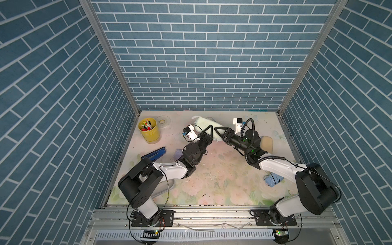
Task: Put umbrellas into zippered umbrella sleeves
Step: Adjust the umbrella sleeve.
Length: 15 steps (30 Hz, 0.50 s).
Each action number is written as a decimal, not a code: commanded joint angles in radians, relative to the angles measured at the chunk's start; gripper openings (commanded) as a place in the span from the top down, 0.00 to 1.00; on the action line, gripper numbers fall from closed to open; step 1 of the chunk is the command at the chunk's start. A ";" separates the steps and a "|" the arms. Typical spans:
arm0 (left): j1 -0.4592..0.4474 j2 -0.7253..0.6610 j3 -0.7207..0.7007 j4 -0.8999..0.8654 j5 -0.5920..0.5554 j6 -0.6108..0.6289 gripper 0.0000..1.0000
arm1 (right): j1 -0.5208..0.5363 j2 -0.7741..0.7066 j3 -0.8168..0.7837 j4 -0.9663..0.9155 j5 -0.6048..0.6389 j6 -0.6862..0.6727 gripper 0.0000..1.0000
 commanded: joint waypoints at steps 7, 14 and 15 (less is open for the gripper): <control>0.097 -0.123 0.048 -0.199 0.318 -0.015 0.38 | -0.063 0.024 0.029 0.216 -0.121 0.141 0.72; 0.414 -0.317 0.089 -0.732 0.954 0.122 0.20 | -0.202 -0.050 0.078 -0.085 -0.440 -0.014 0.80; 0.426 -0.340 0.121 -0.872 0.994 0.199 0.19 | -0.212 -0.062 0.089 -0.141 -0.472 -0.050 0.81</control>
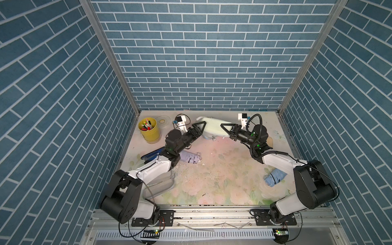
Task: Put umbrellas into zippered umbrella sleeves
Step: Adjust the umbrella sleeve.
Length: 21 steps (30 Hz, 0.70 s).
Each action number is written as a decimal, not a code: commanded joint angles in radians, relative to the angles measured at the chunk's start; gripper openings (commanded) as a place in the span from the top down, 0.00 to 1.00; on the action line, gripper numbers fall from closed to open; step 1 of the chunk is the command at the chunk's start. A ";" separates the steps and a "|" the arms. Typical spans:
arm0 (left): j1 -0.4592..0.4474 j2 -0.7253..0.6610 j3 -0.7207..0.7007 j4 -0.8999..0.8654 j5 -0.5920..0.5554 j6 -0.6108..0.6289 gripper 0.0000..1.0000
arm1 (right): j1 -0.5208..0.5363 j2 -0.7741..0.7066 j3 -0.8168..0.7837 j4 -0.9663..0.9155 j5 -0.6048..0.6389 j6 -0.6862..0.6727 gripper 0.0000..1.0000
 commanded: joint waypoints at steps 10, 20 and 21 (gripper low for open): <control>0.081 -0.089 0.122 -0.584 0.428 0.301 0.15 | -0.035 -0.077 0.072 -0.161 -0.285 -0.114 0.84; 0.061 -0.018 0.066 -0.337 0.432 0.169 0.18 | 0.013 -0.069 0.093 -0.120 -0.346 -0.072 0.84; 0.051 -0.006 0.071 -0.294 0.432 0.149 0.19 | 0.018 -0.064 0.097 -0.122 -0.355 -0.071 0.84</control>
